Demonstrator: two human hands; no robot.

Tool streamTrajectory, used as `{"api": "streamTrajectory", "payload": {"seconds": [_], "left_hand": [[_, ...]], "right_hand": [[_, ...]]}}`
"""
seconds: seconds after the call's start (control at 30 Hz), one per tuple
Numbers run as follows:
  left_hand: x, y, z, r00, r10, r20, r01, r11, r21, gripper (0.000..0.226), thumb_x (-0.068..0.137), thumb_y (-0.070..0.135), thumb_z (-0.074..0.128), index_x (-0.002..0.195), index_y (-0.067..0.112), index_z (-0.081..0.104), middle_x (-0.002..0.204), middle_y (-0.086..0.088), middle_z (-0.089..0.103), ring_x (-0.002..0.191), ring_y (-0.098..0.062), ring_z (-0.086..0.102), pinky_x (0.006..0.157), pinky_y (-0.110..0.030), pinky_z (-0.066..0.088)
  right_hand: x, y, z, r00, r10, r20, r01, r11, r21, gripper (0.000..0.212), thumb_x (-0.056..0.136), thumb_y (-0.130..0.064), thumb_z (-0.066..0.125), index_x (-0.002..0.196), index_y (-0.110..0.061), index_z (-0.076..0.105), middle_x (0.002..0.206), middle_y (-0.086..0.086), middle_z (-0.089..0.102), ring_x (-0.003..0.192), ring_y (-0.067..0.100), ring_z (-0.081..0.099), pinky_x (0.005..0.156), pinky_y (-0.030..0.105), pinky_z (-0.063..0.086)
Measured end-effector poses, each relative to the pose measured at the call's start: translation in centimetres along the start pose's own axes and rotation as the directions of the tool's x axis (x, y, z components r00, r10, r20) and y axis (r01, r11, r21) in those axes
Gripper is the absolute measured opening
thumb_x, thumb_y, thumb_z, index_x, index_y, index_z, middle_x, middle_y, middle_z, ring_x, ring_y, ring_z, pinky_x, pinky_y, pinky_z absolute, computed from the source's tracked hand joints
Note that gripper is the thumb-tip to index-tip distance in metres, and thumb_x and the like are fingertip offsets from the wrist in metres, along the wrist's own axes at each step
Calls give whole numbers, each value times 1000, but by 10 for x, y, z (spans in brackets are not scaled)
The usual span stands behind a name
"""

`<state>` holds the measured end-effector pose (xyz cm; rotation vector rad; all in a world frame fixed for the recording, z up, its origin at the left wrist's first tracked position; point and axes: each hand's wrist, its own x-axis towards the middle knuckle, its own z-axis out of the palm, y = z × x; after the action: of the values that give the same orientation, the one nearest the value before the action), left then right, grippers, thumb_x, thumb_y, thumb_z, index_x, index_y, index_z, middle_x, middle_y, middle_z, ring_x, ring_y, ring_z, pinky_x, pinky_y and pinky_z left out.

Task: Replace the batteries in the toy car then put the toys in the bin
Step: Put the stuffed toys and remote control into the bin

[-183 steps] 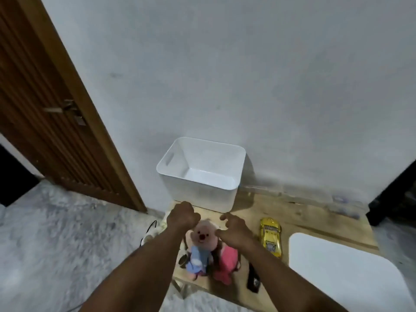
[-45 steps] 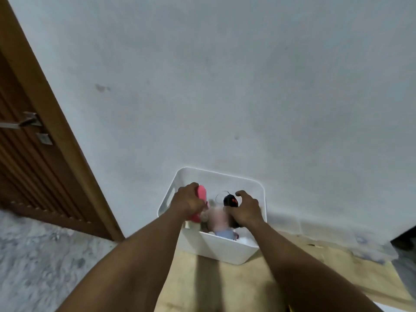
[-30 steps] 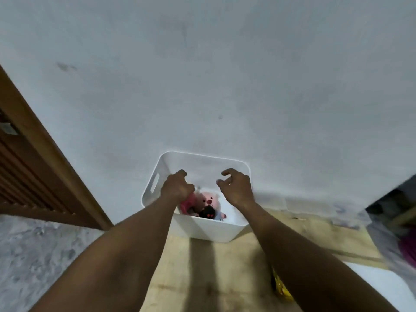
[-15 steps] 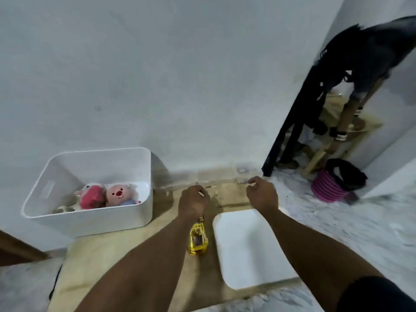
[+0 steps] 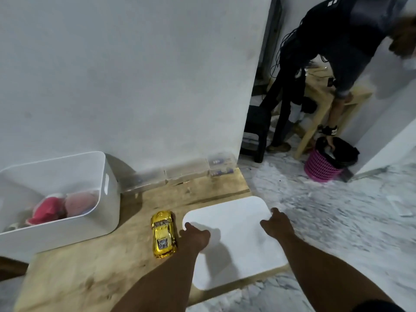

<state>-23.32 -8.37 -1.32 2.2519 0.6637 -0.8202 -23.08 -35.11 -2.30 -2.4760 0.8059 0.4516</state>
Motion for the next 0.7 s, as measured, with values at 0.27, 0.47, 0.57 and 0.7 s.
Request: {"api": "streamTrajectory", "payload": {"seconds": [0.27, 0.47, 0.57, 0.7], "left_hand": [[-2, 6, 9, 992, -112, -57, 102, 983, -151, 88, 92, 46, 51, 158, 13, 4, 157, -18, 24, 143, -37, 28, 114, -44, 34], [-15, 23, -14, 981, 54, -186, -120, 925, -361, 67, 87, 35, 55, 149, 23, 34, 142, -12, 48, 124, -34, 50, 101, -42, 48], [-27, 37, -48, 926, 129, -355, -268, 888, -374, 53, 89, 28, 57, 141, 24, 47, 135, -11, 55, 122, -32, 53, 102, -41, 47], [-45, 36, -130, 818, 216, -532, -452, 815, -363, 42, 92, 19, 53, 133, 28, 54, 129, -4, 60, 117, -25, 58, 100, -37, 48]], "right_hand": [[15, 19, 9, 1000, 9, -22, -9, 1000, 17, 61, 87, -48, 56, 139, -17, 47, 138, 10, 54, 129, 29, 50, 103, 40, 44], [-3, 2, -47, 936, -48, -349, 96, 988, 120, 42, 92, -46, 55, 123, -17, 58, 119, 13, 63, 112, 33, 59, 90, 42, 47], [-7, -28, -77, 894, -54, -445, 154, 970, 191, 37, 92, -47, 57, 113, -17, 65, 111, 11, 69, 103, 34, 63, 84, 40, 48], [-18, -95, -95, 857, -137, -497, 264, 945, 194, 34, 93, -47, 55, 102, -17, 67, 100, 13, 71, 93, 34, 65, 76, 38, 48]]}}
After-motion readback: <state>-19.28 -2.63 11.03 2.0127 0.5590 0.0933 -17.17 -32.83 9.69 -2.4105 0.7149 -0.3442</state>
